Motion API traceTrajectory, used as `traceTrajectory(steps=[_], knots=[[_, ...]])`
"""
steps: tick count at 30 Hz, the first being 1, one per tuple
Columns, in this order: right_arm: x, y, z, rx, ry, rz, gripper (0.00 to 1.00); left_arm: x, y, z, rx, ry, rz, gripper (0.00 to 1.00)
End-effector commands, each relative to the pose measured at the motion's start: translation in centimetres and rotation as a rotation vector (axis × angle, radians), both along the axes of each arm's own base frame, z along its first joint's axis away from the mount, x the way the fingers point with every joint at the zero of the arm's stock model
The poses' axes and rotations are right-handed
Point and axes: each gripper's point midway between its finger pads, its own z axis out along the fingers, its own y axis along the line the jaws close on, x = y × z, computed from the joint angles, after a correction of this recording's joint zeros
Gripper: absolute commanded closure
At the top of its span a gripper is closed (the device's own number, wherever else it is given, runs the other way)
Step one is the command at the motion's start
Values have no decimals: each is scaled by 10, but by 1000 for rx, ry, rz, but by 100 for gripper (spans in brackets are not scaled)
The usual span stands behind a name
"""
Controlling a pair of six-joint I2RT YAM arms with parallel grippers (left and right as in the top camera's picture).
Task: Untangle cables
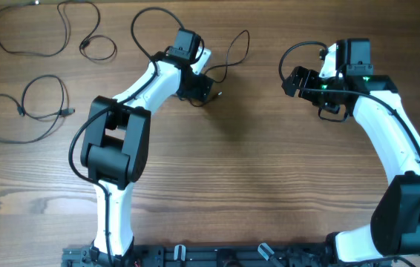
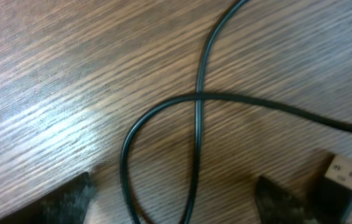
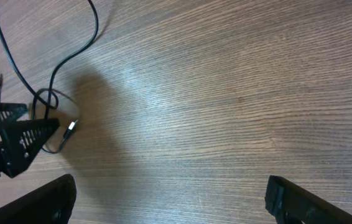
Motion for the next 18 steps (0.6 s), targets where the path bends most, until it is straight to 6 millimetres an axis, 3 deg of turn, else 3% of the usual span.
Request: traceTrajectory(steps=[1, 3, 4, 8, 11, 14, 18], knots=[[0, -2, -1, -25, -9, 8, 0, -17, 9, -19, 36, 47, -13, 39], [0, -2, -1, -25, -8, 8, 0, -25, 12, -26, 45, 70, -13, 80], [-1, -2, -1, -24, -8, 8, 0, -29, 13, -30, 49, 83, -13, 93], [-3, -1, -2, -19, 3, 13, 0, -44, 20, -34, 62, 142, 29, 96], [-6, -1, -3, -19, 17, 13, 0, -44, 26, -13, 71, 125, 97, 96], [-9, -1, -5, -20, 33, 14, 0, -38, 31, 34, 52, 43, 172, 96], [-13, -1, -7, -21, 51, 16, 0, -37, 48, 116, 22, -116, 308, 96]])
